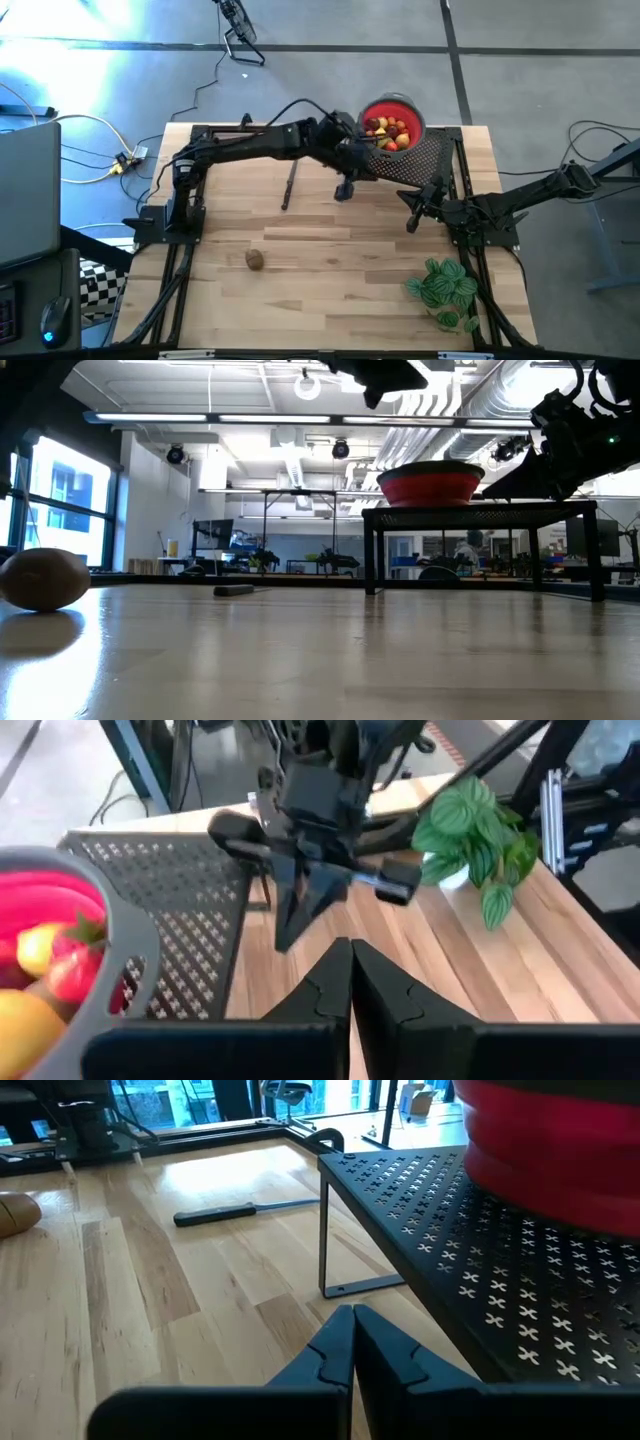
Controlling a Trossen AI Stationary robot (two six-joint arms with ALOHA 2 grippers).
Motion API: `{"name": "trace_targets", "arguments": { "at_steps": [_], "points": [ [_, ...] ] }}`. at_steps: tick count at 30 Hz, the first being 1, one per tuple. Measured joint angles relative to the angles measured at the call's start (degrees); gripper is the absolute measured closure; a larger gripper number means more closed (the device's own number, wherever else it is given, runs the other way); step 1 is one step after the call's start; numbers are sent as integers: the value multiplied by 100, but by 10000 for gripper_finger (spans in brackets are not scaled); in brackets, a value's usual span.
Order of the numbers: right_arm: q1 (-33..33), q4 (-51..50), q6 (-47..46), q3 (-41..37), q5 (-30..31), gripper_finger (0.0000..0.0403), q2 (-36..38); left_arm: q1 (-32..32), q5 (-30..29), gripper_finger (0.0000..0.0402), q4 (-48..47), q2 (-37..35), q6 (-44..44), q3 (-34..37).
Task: Pick & Place Fruit
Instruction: Put the brown kiwi into the red strainer bowl on the shelf
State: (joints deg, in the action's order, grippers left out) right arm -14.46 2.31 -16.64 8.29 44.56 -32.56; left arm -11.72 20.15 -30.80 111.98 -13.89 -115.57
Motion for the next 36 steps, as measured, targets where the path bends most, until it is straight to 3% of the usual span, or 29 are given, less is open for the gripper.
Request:
{"name": "trace_targets", "arguments": {
  "at_steps": [5, 10, 22, 28, 36],
  "points": [
    [1, -11, 1, 0, -5, 400, 0, 198, -57, 401, 258, -216, 79, 692],
    [-2, -33, -4, 0, -11, 400, 0, 361, 60, 401, 1617, -469, 469, 1806],
    [-2, -27, -20, 0, -12, 400, 0, 448, -296, 401, 4738, -2219, 1193, 5154],
    [1, 50, -17, 0, -120, 401, 0, 527, -901, 401, 4739, -3282, 1339, 6383],
    [-2, 210, -48, 0, -339, 401, 0, 890, -1381, 401, 4763, -4514, 1436, 7305]
  ]
}}
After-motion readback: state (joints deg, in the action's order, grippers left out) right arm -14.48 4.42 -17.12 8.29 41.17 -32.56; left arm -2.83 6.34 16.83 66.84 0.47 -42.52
